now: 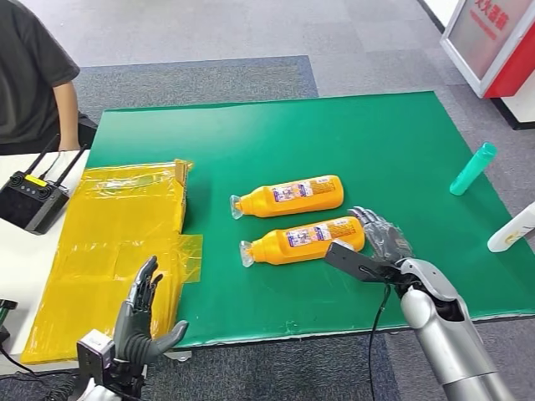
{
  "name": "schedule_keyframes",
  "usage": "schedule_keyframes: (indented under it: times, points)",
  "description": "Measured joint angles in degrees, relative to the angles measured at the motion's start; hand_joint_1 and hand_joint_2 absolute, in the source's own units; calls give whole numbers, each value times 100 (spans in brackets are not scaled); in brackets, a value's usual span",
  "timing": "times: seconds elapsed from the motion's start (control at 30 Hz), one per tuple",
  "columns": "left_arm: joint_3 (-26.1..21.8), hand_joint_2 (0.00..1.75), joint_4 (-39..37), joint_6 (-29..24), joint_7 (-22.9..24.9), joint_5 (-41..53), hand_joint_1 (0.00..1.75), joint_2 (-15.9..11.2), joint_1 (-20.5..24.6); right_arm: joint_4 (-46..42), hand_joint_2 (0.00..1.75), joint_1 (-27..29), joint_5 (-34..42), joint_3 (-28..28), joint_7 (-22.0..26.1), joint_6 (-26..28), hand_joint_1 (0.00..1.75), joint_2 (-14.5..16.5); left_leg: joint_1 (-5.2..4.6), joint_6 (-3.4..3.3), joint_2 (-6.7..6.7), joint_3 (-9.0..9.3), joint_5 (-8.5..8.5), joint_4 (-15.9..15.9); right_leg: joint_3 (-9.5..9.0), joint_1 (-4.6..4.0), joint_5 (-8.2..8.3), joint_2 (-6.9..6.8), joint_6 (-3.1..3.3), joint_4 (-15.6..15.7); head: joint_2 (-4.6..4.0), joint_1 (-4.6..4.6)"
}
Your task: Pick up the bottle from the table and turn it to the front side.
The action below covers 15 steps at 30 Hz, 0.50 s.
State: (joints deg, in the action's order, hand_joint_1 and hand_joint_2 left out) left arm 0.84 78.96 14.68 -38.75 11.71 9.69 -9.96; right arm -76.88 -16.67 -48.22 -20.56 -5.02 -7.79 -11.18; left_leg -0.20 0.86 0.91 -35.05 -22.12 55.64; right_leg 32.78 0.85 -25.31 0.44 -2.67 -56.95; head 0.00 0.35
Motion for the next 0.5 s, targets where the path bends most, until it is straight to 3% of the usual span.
schedule_keyframes:
  times: [0.5]
  points:
    - [-43, 175, -246, 461, -4, -378, 0, 1, 143, 1532, 175, -1284, 191, -922, -16, -616, 0, -91, 0, -2, 0, -1, 4, 1, 0, 0, 5, -1, -3, 0, 0, -1]
